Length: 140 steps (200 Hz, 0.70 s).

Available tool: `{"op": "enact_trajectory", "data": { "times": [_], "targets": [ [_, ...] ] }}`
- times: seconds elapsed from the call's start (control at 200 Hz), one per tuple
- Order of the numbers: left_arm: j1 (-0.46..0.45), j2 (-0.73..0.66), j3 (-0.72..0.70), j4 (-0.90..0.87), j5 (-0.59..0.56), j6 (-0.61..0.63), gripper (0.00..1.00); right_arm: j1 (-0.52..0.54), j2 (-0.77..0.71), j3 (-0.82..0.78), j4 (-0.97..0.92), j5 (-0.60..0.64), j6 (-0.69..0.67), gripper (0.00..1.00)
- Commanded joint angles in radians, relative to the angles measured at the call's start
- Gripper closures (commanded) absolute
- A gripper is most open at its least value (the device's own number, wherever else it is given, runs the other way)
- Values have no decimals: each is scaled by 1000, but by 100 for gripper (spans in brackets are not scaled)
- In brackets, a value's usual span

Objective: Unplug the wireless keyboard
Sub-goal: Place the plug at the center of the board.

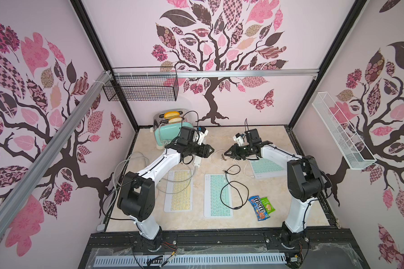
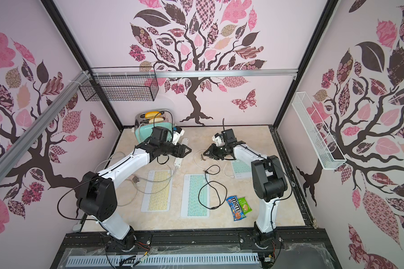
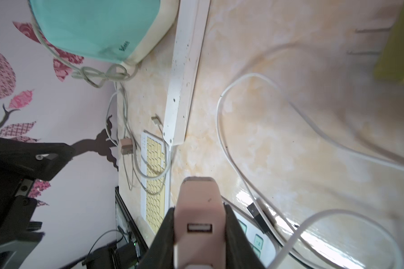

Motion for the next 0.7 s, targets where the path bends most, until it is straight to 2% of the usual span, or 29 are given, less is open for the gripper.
{"op": "enact_trajectory", "data": {
  "times": [0.0,0.09,0.21,0.315,0.37,0.42,0.445,0.57,0.655,0.695],
  "targets": [
    [9,-1,-26,10,16,28,32,14,35,32,-38,-20,-57,100],
    [10,-12,-77,56,-65,21,34,27,87,32,-7,-25,-49,100],
    [10,-36,-154,140,-90,33,34,65,147,65,-27,-8,-73,100],
    [10,-7,-173,156,-88,62,34,77,181,70,-6,-26,-56,91],
    [10,12,-172,154,-76,79,33,79,198,82,-8,-30,-55,82],
    [9,32,-172,169,-66,89,33,78,206,89,-22,-12,-57,61],
    [8,41,-176,182,-60,95,32,79,206,92,-32,5,-58,54],
    [-19,94,-165,219,-60,159,30,70,165,96,-67,110,-61,28],
    [-47,135,-129,197,-90,227,30,60,129,101,-87,165,-59,19],
    [-57,156,-110,188,-92,247,30,54,110,97,-94,196,-57,17]
  ]
}}
